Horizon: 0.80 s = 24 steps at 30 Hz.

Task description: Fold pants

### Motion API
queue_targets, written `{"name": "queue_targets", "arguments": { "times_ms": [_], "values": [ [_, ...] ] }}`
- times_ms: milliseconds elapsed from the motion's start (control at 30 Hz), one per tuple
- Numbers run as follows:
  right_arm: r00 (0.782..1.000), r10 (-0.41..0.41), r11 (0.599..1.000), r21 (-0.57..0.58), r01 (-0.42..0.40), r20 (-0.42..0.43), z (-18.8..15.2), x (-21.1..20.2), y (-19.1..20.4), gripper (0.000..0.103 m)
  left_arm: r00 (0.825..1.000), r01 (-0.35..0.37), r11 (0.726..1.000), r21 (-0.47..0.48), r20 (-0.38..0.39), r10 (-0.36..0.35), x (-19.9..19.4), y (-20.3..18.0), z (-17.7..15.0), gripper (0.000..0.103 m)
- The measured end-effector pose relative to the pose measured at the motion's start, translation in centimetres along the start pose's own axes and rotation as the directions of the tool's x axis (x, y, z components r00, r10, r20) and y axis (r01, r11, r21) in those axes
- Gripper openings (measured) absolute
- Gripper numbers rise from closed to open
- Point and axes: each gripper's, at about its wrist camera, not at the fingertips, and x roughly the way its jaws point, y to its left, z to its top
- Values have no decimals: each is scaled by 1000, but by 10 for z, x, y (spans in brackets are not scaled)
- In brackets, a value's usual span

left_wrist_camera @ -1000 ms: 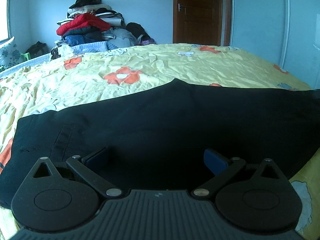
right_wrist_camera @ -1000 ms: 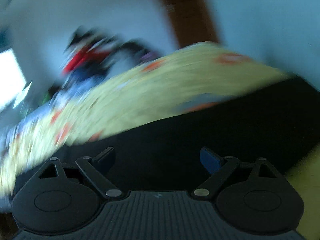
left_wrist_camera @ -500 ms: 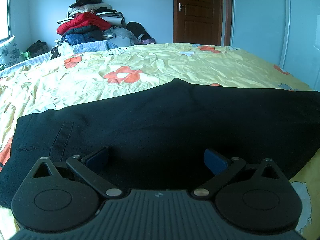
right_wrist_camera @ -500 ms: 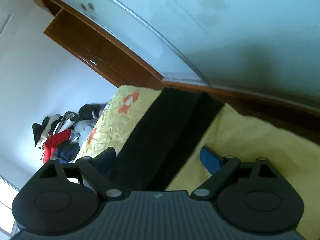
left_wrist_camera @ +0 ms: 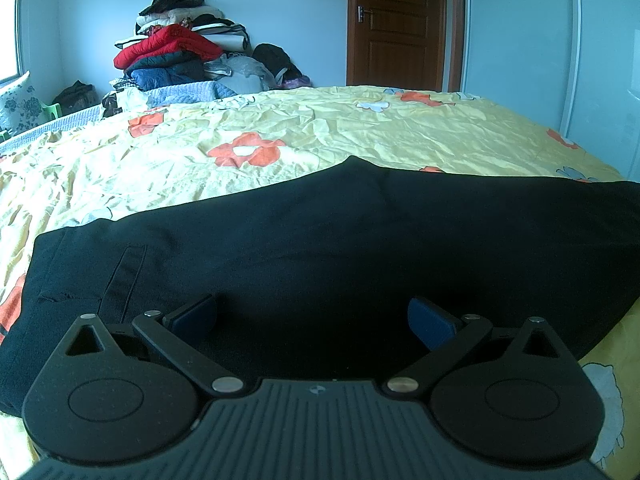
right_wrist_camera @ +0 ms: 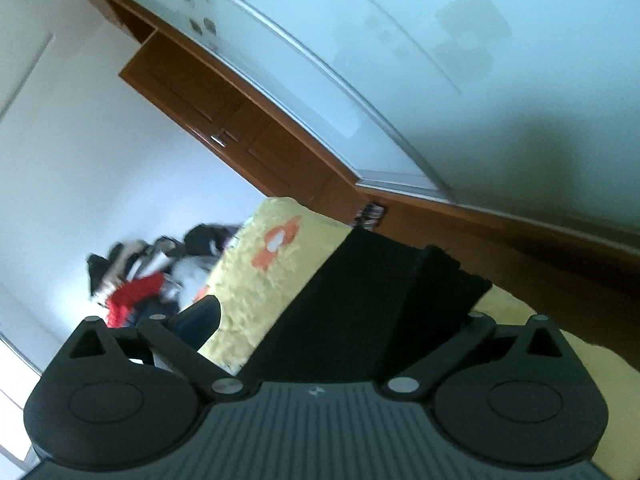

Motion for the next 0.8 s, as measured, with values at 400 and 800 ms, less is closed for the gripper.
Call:
{"name": "queue_targets", "arguments": {
  "times_ms": [400, 800],
  "values": [
    [998, -57, 996, -63, 57, 4, -7, -8, 4, 7, 1000, 25, 999, -27, 0, -25, -1, 6, 1, 103],
    [910, 377, 925, 17, -380, -175, -46, -5, 98, 7, 998, 66, 990, -126, 18, -64, -12, 9, 11, 102]
  ]
}}
